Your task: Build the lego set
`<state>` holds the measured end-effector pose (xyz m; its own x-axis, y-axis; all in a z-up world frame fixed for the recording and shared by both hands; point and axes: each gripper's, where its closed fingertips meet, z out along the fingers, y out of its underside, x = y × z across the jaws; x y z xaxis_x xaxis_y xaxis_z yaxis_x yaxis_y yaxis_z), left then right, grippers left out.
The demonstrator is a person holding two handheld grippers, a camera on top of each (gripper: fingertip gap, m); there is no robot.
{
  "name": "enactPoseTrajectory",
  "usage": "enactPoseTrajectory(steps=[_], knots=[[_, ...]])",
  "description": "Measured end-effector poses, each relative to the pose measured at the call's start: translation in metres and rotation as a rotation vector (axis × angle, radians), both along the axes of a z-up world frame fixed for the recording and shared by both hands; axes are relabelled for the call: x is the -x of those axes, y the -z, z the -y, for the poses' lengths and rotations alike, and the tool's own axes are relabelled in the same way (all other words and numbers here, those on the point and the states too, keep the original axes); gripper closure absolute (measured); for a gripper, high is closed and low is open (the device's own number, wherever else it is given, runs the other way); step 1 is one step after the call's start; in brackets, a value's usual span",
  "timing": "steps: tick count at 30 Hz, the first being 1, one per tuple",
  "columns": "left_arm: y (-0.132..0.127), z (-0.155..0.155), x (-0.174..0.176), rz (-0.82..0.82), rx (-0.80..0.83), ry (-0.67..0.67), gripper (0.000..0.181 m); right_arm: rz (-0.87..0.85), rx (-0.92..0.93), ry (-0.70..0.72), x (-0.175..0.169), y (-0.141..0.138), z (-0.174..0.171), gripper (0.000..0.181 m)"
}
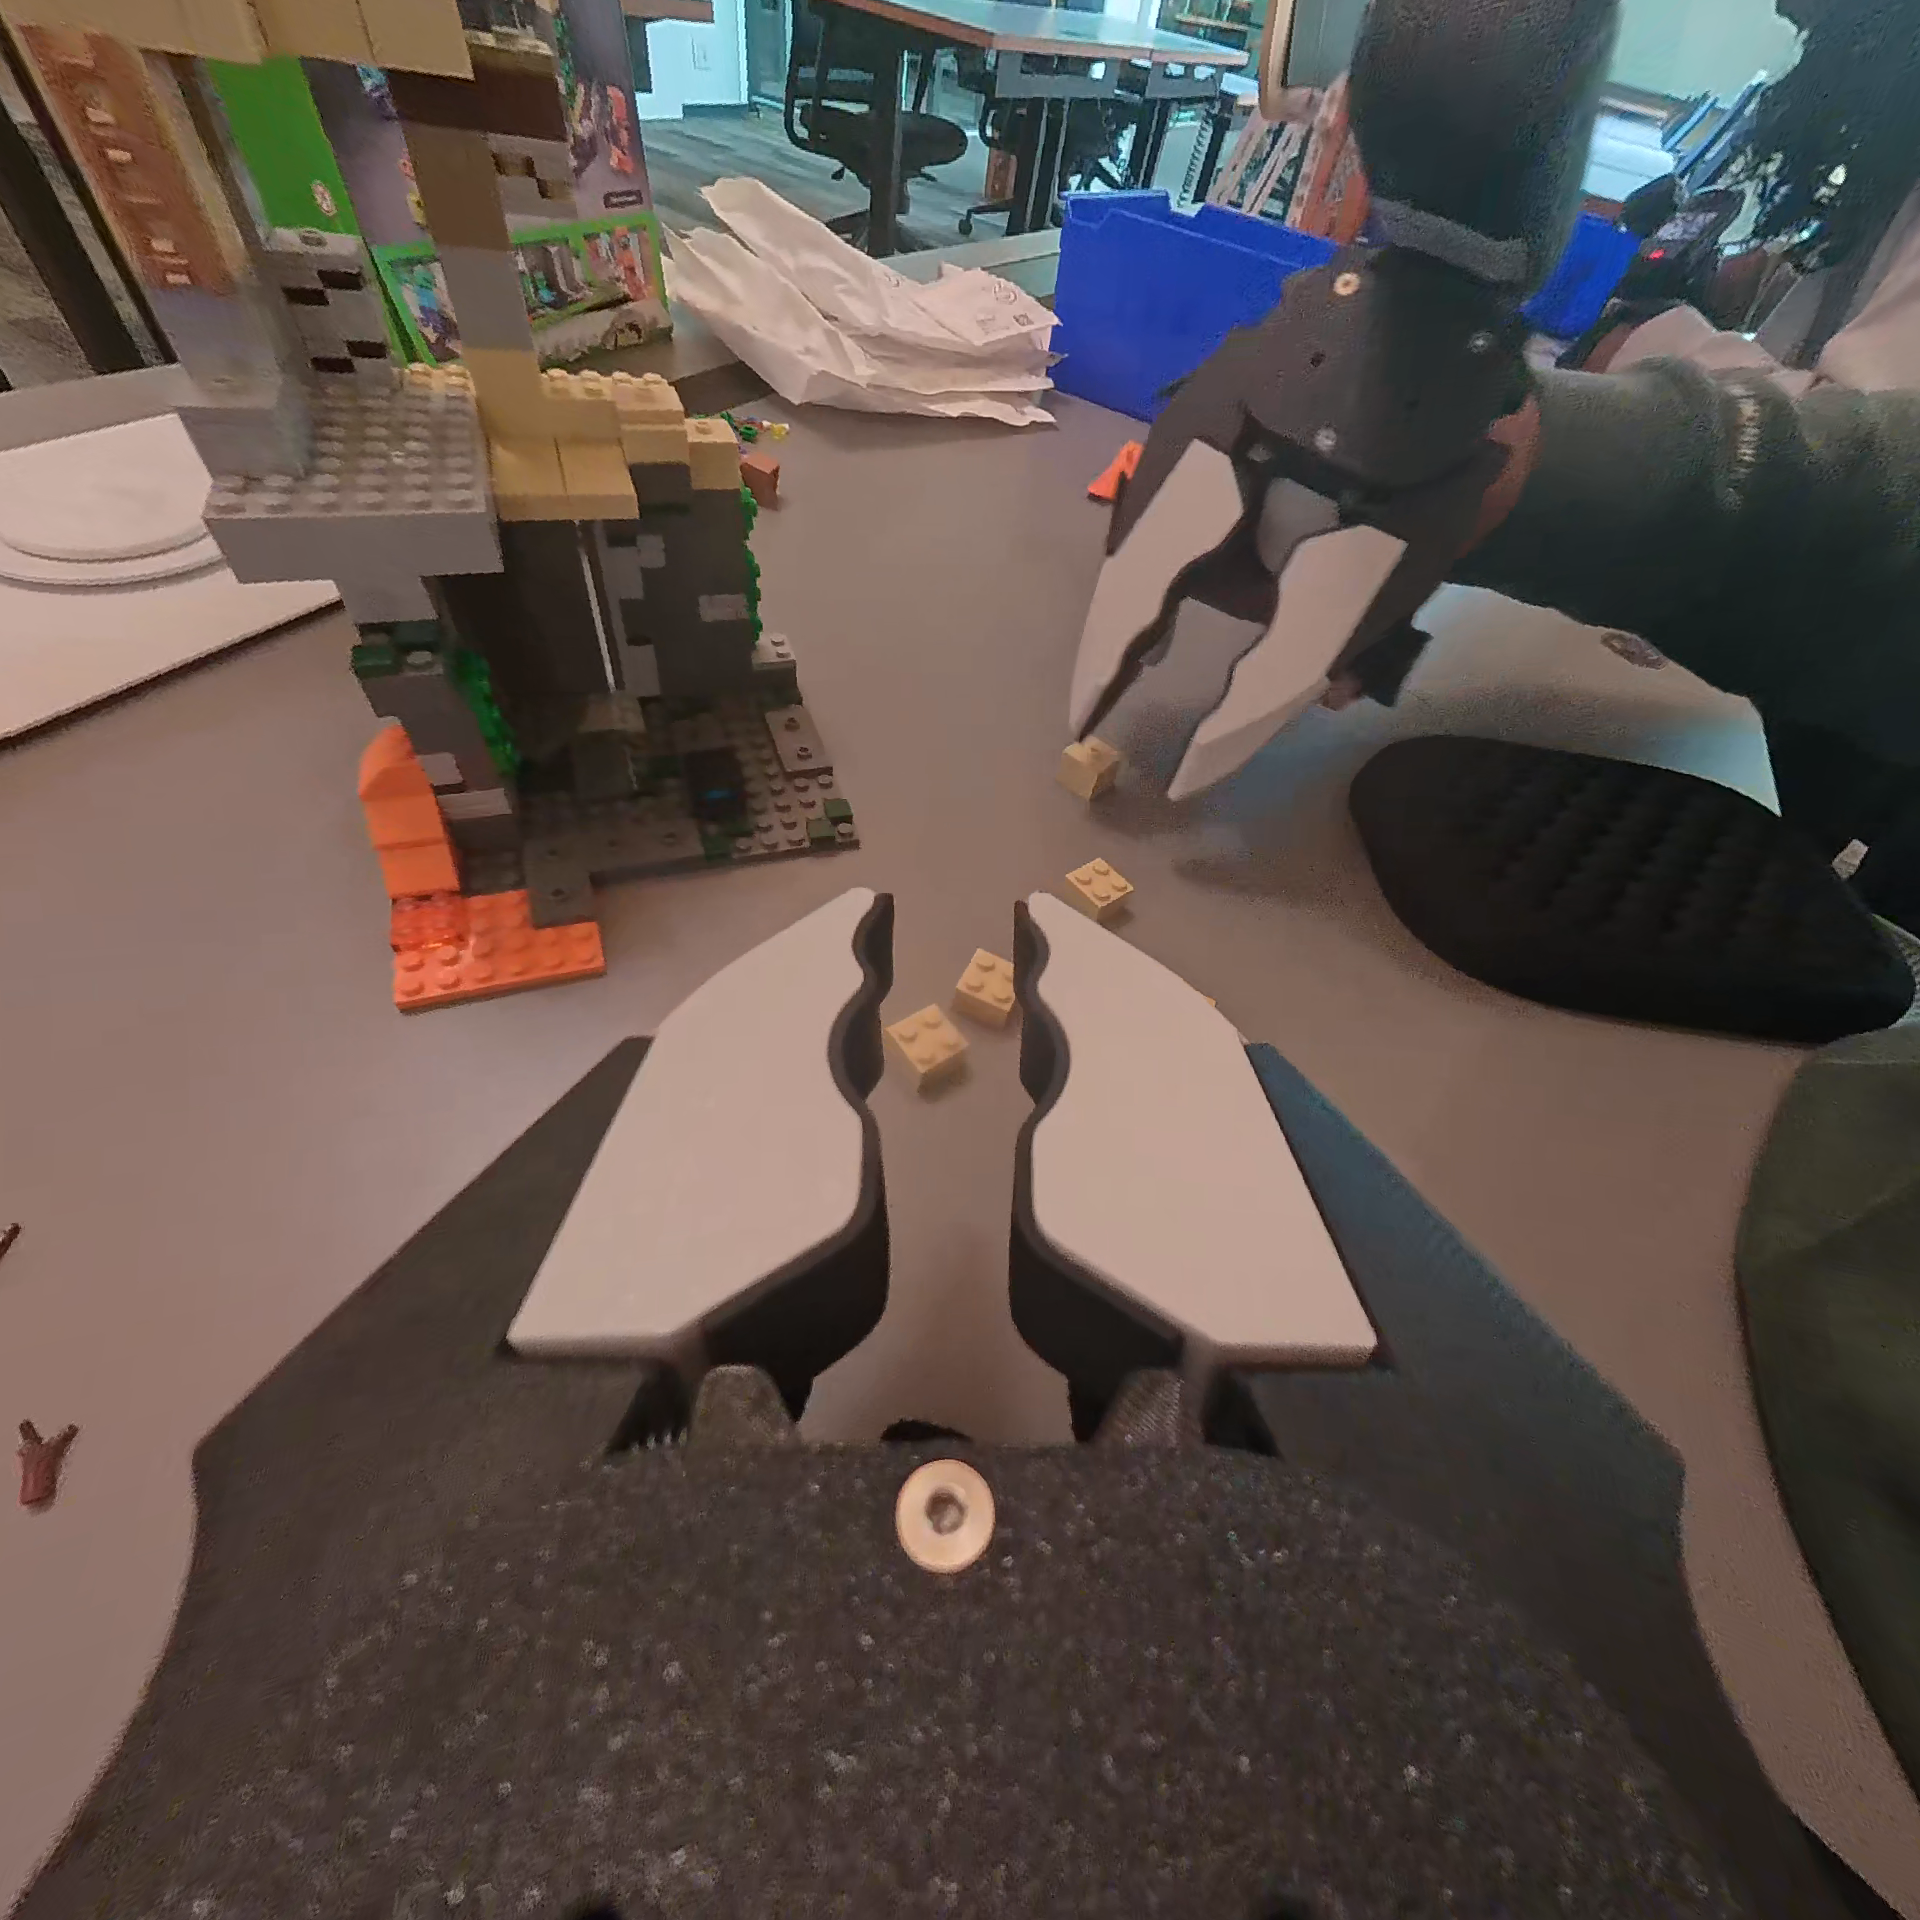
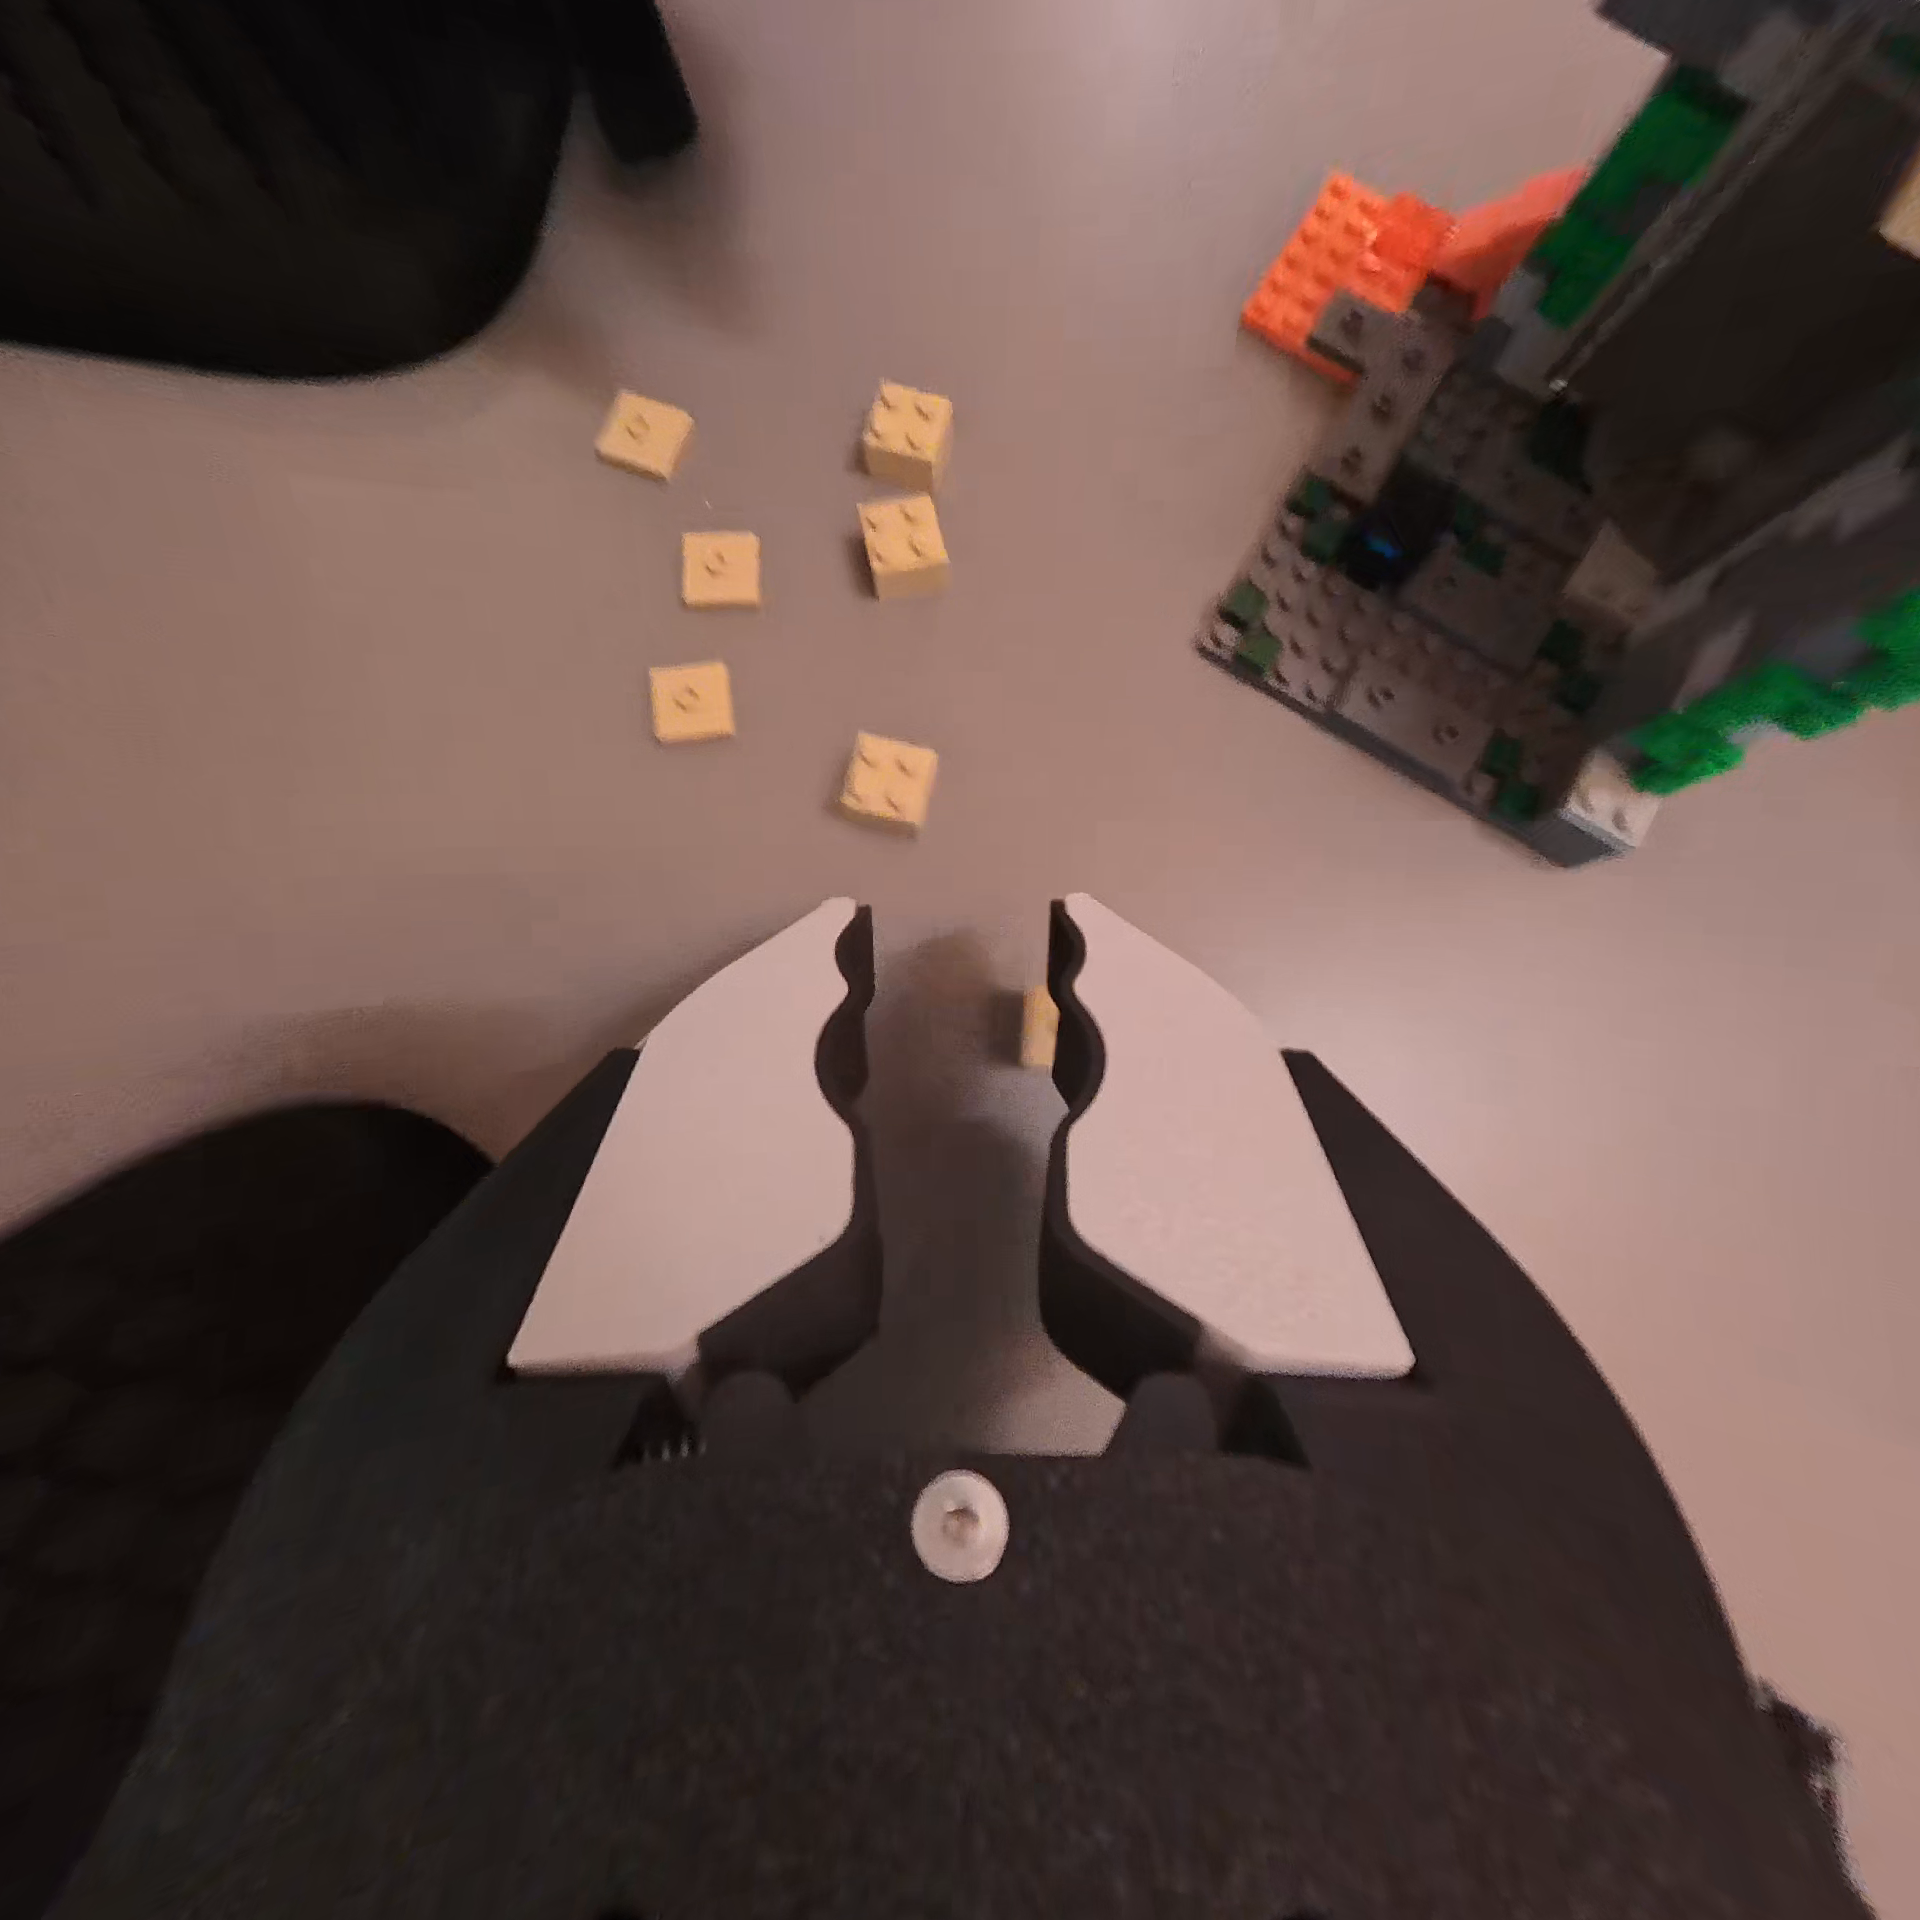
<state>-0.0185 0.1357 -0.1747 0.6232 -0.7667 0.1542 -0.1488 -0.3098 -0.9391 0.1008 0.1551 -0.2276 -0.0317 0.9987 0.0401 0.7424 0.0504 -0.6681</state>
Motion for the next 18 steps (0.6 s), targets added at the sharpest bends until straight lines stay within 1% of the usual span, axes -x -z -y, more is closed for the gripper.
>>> enactPoseTrajectory(steps=[1,3,6,8,12,15,18], knots=[[0.0,0.0,0.0,0.004,-0.001,-0.001,0.16,0.009,0.01,0.003,0.007,-0.001,0.009,0.15],[0.0,0.0,0.0,0.001,-0.003,0.0,0.16,0.051,0.029,0.034,0.019,0.004,0.022,0.152],[0.0,0.002,-0.001,-0.024,-0.03,0.0,0.161,0.098,0.027,0.071,0.029,0.014,0.027,0.151],[0.001,0.004,-0.002,-0.044,-0.05,-0.002,0.162,0.081,0.024,0.032,0.036,0.01,0.038,0.152],[0.002,0.004,-0.003,-0.057,-0.059,-0.003,0.163,0.103,-0.073,-0.032,0.046,0.008,0.057,0.152],[0.003,0.005,-0.004,-0.064,-0.058,0.0,0.163,0.129,-0.081,-0.052,0.05,0.013,0.063,0.153],[0.004,0.006,-0.004,-0.076,-0.071,0.0,0.164,0.165,-0.063,-0.048,0.049,0.022,0.059,0.156]])
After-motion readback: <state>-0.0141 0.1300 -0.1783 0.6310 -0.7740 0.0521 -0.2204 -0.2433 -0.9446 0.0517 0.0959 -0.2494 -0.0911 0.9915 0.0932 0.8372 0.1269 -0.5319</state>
